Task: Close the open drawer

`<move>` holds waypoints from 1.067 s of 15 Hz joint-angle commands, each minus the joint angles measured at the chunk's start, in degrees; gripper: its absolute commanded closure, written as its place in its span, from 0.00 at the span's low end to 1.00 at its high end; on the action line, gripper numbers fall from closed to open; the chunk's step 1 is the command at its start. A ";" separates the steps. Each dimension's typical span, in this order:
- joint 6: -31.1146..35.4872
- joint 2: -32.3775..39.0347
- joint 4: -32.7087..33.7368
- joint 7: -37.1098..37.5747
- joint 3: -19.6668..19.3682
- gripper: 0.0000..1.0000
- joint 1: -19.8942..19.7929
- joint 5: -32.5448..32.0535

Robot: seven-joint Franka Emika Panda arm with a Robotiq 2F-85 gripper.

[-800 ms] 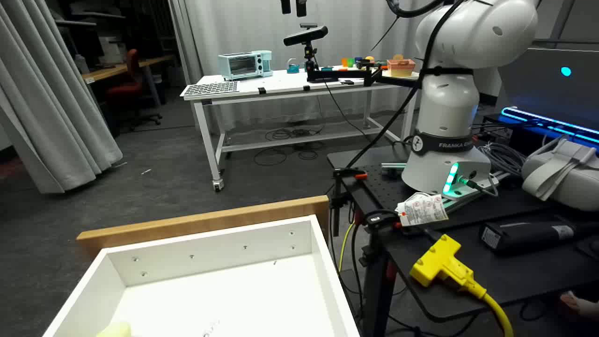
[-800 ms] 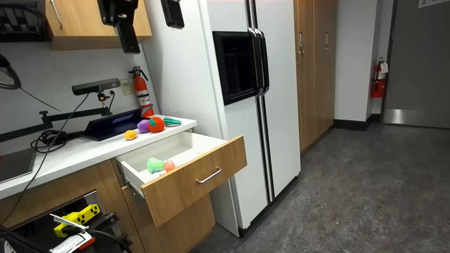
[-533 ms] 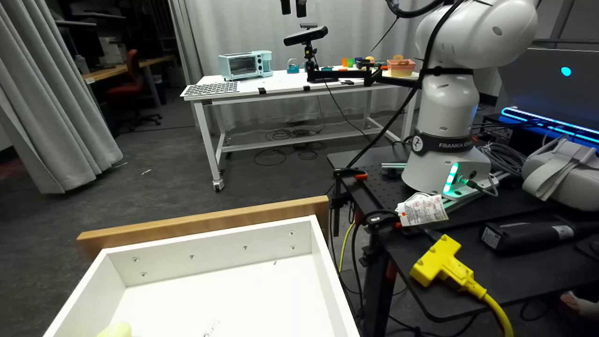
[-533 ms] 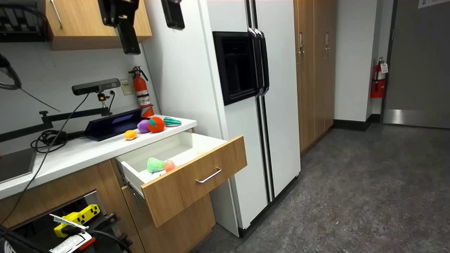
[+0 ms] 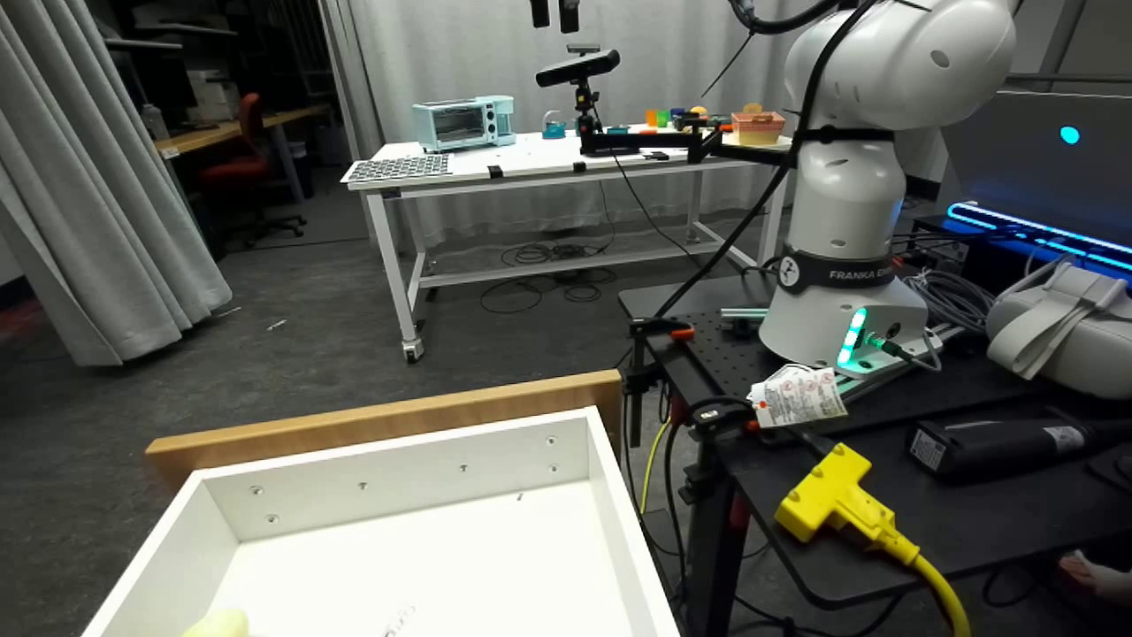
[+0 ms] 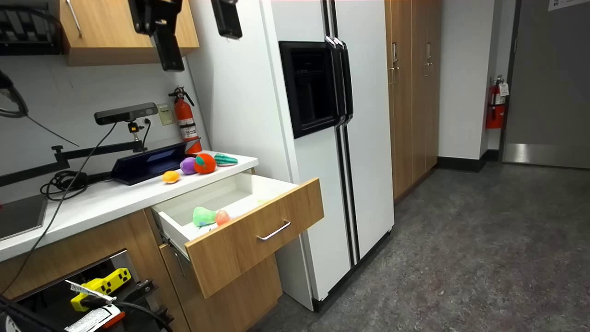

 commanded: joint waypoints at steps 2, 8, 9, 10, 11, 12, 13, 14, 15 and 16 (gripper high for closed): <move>-0.27 -0.05 0.16 0.28 -0.43 0.00 0.64 -0.26; 0.31 1.28 -0.09 1.05 -0.94 0.00 1.09 1.86; 0.77 1.81 -0.36 2.17 -0.59 0.00 0.98 2.09; 1.71 2.43 -1.05 2.80 -0.60 0.00 1.18 2.66; 2.06 2.73 -1.24 3.32 -0.41 0.00 1.47 3.55; 3.32 2.86 -2.13 3.87 -0.28 0.00 1.74 4.43; 4.56 3.20 -2.73 4.27 -0.10 0.00 1.96 5.20; 5.97 3.64 -3.15 4.71 0.10 0.00 2.35 6.46; 7.39 4.12 -3.56 4.70 0.27 0.00 2.67 7.42; 8.59 4.45 -3.84 4.60 0.50 0.00 3.00 8.34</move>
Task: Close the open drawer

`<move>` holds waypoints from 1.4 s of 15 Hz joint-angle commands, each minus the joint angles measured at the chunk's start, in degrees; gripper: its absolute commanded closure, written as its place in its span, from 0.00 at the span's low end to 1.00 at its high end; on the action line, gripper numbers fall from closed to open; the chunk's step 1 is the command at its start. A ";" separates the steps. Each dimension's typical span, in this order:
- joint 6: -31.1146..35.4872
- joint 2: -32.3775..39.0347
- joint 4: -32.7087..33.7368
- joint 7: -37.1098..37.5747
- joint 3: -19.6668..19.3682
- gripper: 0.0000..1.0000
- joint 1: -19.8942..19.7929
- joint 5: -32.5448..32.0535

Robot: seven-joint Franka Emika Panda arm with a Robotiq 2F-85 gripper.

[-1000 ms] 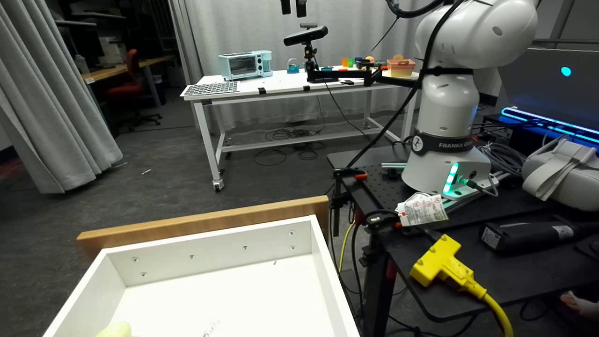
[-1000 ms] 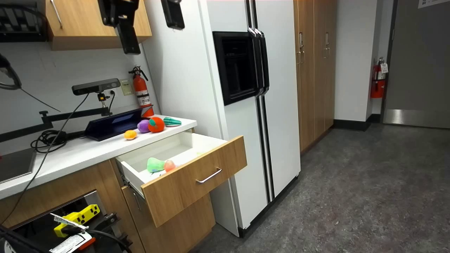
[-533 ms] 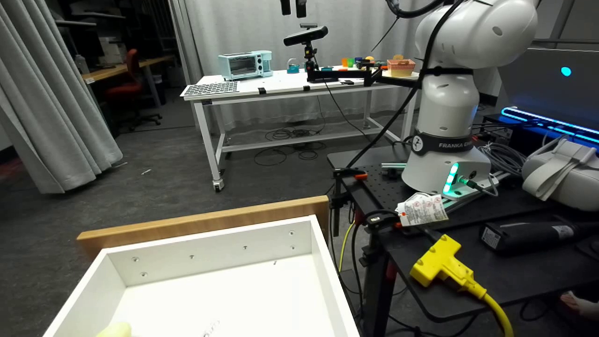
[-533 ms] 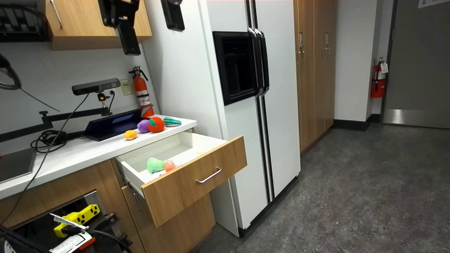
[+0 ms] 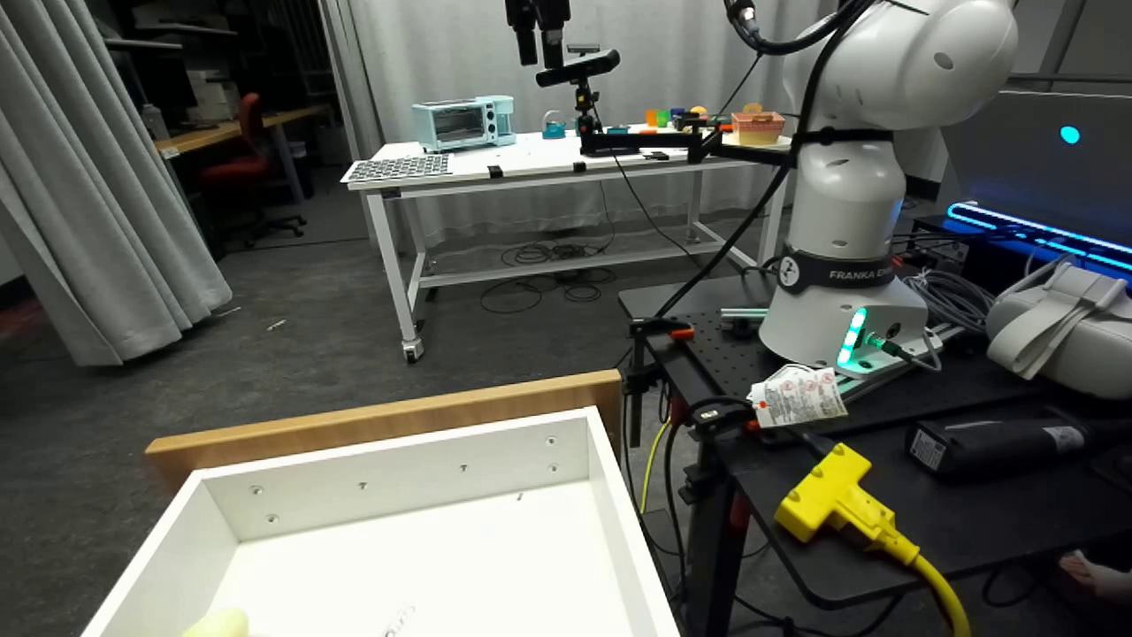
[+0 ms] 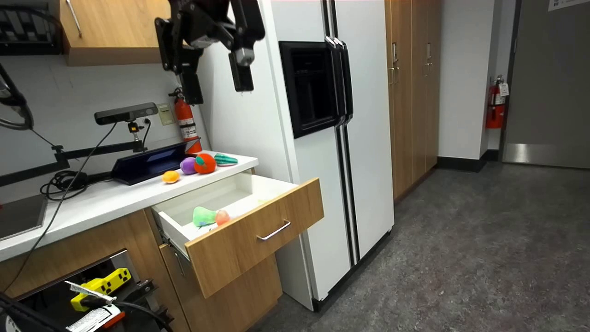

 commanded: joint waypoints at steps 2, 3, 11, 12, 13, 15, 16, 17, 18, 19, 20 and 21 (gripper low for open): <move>4.49 0.91 -1.03 1.47 1.01 0.00 1.44 3.79; 3.26 1.17 -0.79 0.21 0.77 0.00 0.68 2.53; 5.92 3.61 -1.85 -0.84 0.98 0.00 1.45 2.49; 7.82 4.65 -2.45 -1.22 0.97 0.00 1.81 2.58; 9.57 5.78 -2.80 -1.57 0.97 0.00 2.05 2.82; 13.05 8.66 -3.24 -2.27 1.24 0.00 2.55 3.09; 14.51 10.20 -3.18 -2.85 1.28 0.00 2.90 3.41; 15.70 11.57 -2.97 -3.72 1.10 0.00 3.27 4.08; 16.15 12.71 -2.57 -5.03 0.91 0.00 3.69 4.75; 16.48 13.36 -2.26 -5.74 0.88 0.00 3.94 5.67; 16.63 13.25 -2.33 -6.91 0.64 0.00 4.23 7.17; 16.11 12.53 -3.47 -3.86 2.01 0.00 2.70 4.68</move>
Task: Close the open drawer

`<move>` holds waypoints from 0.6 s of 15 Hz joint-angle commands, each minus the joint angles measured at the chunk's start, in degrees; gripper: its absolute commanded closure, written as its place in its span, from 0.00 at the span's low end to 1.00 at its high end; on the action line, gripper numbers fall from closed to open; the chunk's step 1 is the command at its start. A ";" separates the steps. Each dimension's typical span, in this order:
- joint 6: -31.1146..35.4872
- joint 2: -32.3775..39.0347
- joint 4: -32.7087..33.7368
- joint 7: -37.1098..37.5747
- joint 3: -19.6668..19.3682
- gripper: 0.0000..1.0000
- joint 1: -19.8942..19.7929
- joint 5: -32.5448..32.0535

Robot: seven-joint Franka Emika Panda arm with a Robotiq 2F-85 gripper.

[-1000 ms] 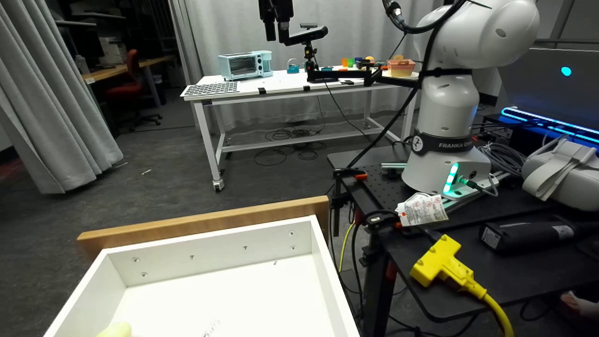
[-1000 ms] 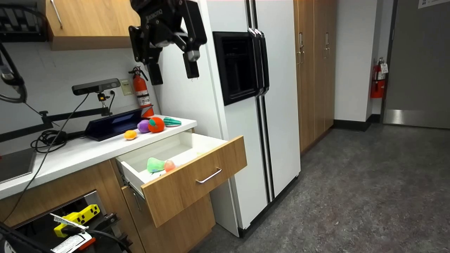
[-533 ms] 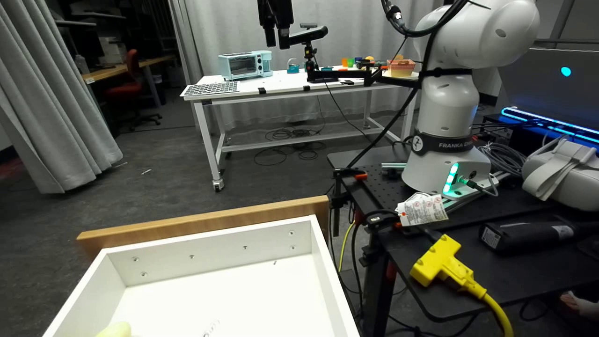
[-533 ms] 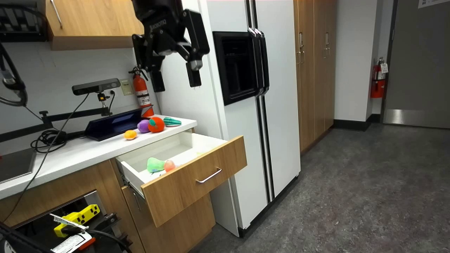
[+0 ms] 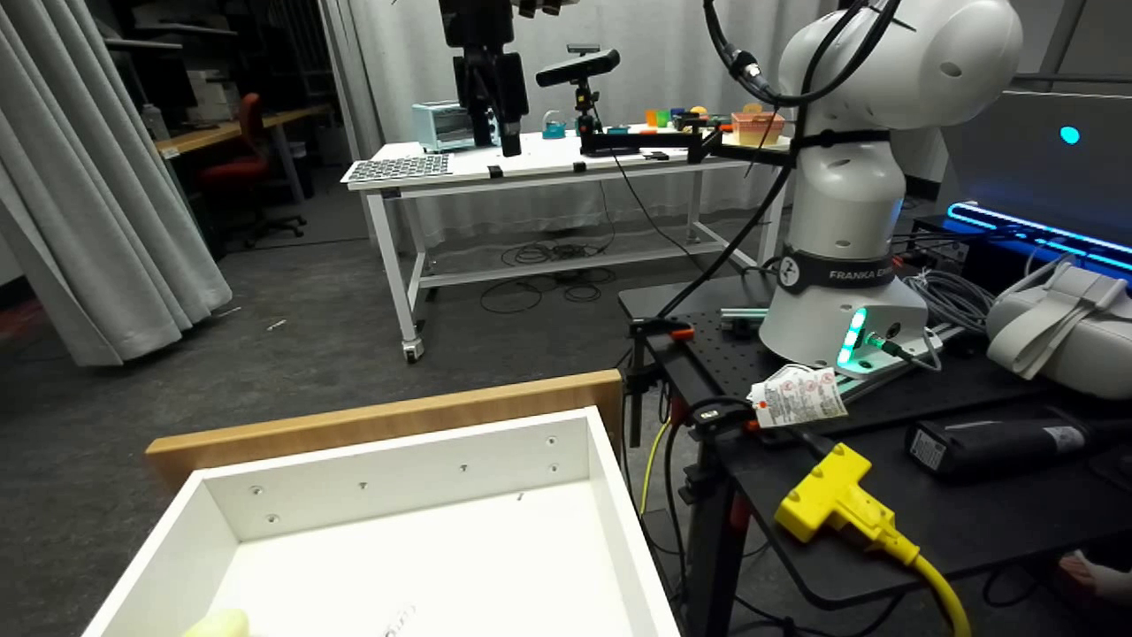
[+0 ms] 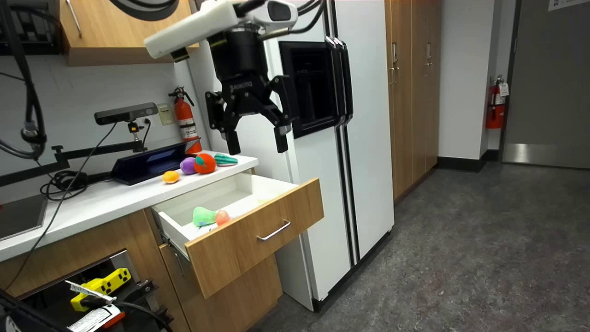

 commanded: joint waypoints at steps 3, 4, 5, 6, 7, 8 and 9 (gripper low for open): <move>0.14 0.79 0.47 -1.42 0.70 0.00 -0.54 1.39; 0.14 0.79 0.60 -1.49 0.68 0.00 -0.54 1.40; 0.14 0.79 0.68 -1.52 0.67 0.00 -0.54 1.40; 0.14 0.79 0.70 -1.53 0.67 0.00 -0.54 1.40; 0.37 1.54 0.53 -1.90 0.80 0.00 -0.22 1.44; 1.07 2.32 0.47 -2.08 0.99 0.00 0.13 1.62; 1.91 3.33 0.55 -2.06 1.32 0.00 0.52 1.88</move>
